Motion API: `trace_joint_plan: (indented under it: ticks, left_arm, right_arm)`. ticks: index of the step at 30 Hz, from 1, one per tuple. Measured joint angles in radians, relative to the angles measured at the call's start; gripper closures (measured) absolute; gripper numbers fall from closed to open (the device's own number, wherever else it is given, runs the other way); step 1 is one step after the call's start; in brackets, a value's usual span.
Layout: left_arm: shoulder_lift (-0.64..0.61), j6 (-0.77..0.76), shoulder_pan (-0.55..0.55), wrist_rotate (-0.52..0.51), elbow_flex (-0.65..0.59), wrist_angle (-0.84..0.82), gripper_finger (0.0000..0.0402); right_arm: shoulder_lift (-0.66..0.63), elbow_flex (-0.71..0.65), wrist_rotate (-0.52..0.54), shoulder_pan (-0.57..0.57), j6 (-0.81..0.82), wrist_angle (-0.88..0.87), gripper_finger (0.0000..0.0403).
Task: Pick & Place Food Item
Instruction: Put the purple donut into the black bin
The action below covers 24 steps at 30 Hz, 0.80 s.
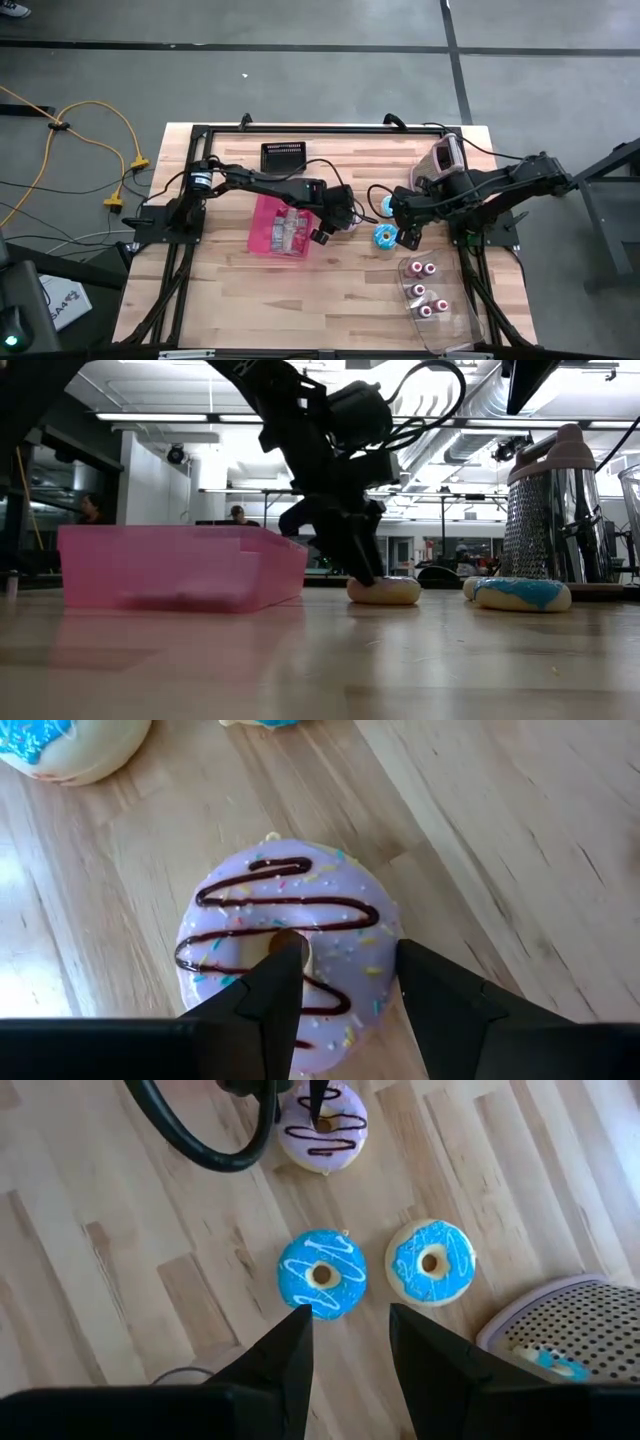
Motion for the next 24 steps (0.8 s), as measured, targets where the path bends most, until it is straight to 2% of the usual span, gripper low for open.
trace_joint_plan:
  ticks: [16,24]
  left_arm:
    - [0.021,0.003,0.000,0.005,0.002,0.004,0.0249]
    - [0.019,0.004,0.000,0.003,0.002,0.025,0.0293]
  right_arm:
    - [0.000,0.000,0.000,0.000,-0.014,0.002,0.0283]
    - [0.000,0.000,-0.001,0.000,-0.021,0.002,0.0283]
